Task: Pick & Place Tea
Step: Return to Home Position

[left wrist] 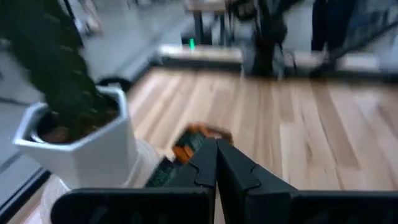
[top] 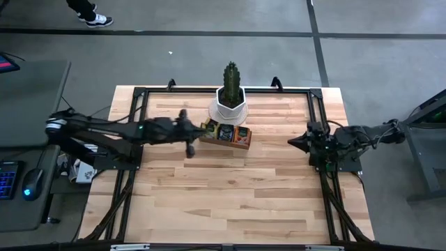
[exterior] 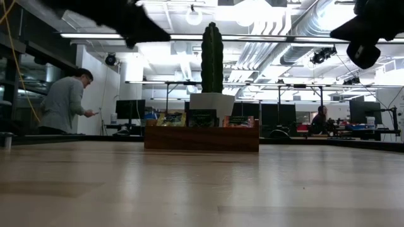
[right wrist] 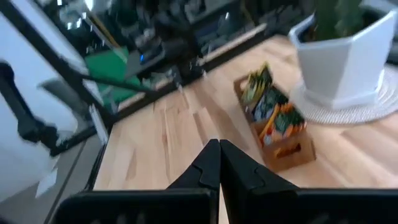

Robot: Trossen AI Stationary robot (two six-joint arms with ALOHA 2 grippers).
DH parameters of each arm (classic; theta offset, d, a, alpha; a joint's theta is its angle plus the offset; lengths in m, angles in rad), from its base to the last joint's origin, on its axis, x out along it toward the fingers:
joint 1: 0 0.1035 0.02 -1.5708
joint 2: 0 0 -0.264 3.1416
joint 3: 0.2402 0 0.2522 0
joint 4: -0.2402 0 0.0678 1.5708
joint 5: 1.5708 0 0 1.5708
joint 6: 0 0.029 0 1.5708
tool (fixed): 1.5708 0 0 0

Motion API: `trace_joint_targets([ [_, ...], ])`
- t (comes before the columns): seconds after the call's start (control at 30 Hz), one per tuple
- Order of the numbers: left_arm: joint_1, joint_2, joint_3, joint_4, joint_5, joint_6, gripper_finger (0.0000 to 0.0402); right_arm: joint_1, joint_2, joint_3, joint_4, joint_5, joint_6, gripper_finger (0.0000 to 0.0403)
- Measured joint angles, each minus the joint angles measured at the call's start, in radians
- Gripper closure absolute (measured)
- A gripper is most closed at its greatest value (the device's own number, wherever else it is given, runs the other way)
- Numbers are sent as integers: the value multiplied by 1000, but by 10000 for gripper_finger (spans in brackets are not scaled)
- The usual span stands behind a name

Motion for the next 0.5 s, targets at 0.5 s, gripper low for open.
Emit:
trace_joint_targets([
  [0.5,137,-447,-671,704,157,-19,401,0,-138,1,169,304,-77,403],
])
